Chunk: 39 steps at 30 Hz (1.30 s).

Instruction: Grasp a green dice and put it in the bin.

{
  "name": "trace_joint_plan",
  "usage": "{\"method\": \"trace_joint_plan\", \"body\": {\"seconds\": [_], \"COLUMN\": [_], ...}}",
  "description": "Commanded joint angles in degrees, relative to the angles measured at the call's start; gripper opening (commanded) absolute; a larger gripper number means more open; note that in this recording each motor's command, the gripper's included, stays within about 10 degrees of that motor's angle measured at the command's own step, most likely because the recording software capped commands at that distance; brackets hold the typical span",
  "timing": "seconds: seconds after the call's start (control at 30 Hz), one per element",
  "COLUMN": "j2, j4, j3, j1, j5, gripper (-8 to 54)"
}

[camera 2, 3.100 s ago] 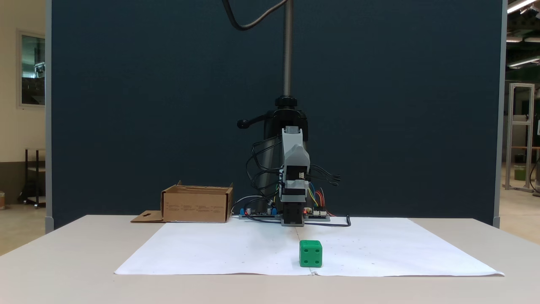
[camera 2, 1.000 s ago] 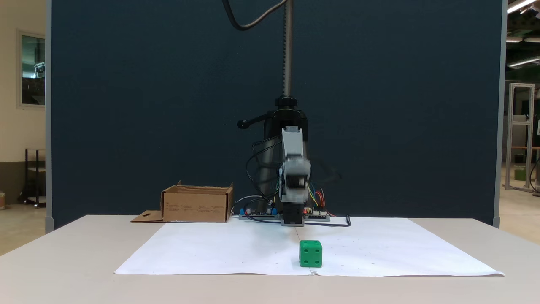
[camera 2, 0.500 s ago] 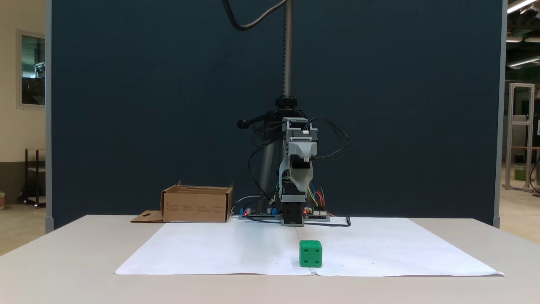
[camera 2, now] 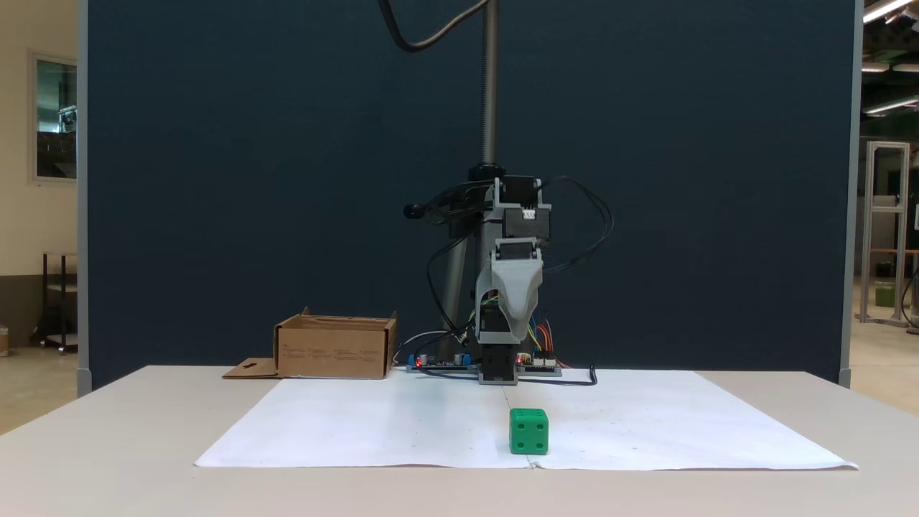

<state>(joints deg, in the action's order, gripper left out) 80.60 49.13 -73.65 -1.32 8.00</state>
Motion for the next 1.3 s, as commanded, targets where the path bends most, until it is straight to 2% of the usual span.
{"method": "trace_joint_plan", "body": {"seconds": [0.0, 0.43, 1.27], "j2": [-1.05, -13.71, -21.18], "j4": [3.78, 5.71, 9.32], "j3": [5.80, 17.84, 18.11], "j1": [-1.49, -2.81, -1.41], "j5": [4.66, 7.56, 7.56], "gripper": [41.6, 41.6, 41.6]}}
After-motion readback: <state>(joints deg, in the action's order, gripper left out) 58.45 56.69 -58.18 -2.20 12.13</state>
